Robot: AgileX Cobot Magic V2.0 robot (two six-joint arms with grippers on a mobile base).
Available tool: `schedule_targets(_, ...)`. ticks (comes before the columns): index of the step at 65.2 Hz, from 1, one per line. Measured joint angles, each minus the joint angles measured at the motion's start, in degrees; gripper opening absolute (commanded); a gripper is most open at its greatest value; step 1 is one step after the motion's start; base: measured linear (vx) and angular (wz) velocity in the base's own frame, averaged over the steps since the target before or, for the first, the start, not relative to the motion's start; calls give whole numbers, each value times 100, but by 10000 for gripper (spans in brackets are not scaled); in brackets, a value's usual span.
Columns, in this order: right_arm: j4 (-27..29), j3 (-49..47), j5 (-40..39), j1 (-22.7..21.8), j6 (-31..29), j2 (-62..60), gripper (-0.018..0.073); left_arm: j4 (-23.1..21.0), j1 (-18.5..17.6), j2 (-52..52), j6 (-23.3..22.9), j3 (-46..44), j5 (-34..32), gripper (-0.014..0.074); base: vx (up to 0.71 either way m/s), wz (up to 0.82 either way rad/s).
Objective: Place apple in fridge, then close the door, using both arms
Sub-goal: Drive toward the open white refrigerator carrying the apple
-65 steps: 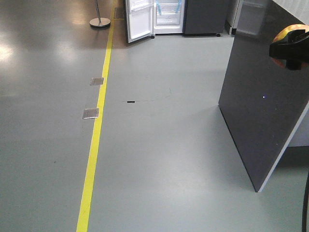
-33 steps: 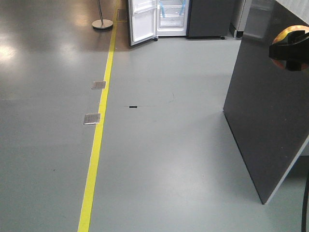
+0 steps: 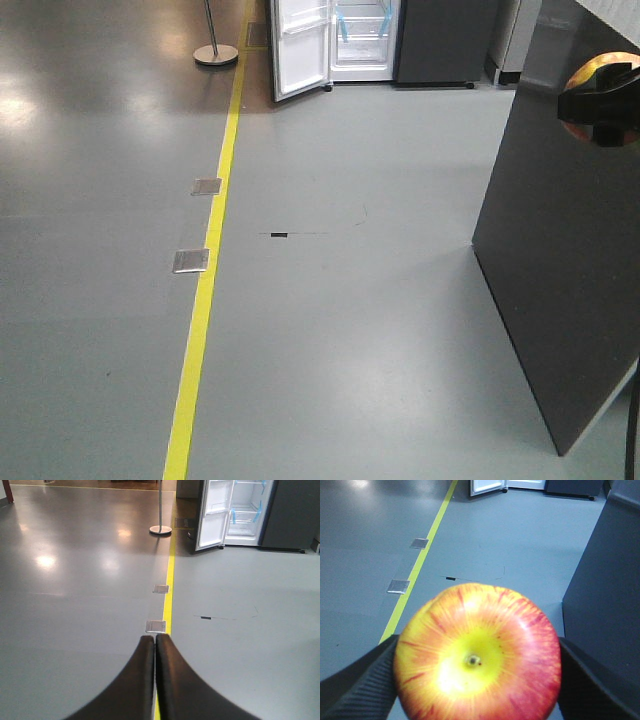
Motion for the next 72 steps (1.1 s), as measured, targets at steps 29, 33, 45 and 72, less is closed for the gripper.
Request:
schedule_targets(29,0,0,0,0,0,0,168,0,0,0,0,0,0,-8,19,1)
schedule_targets(33,0,0,0,0,0,0,168,0,0,0,0,0,0,-8,19,1)
schedule_targets(45,0,0,0,0,0,0,168,0,0,0,0,0,0,-8,19,1)
schedule_targets(72,0,0,0,0,0,0,168,0,0,0,0,0,0,-8,19,1)
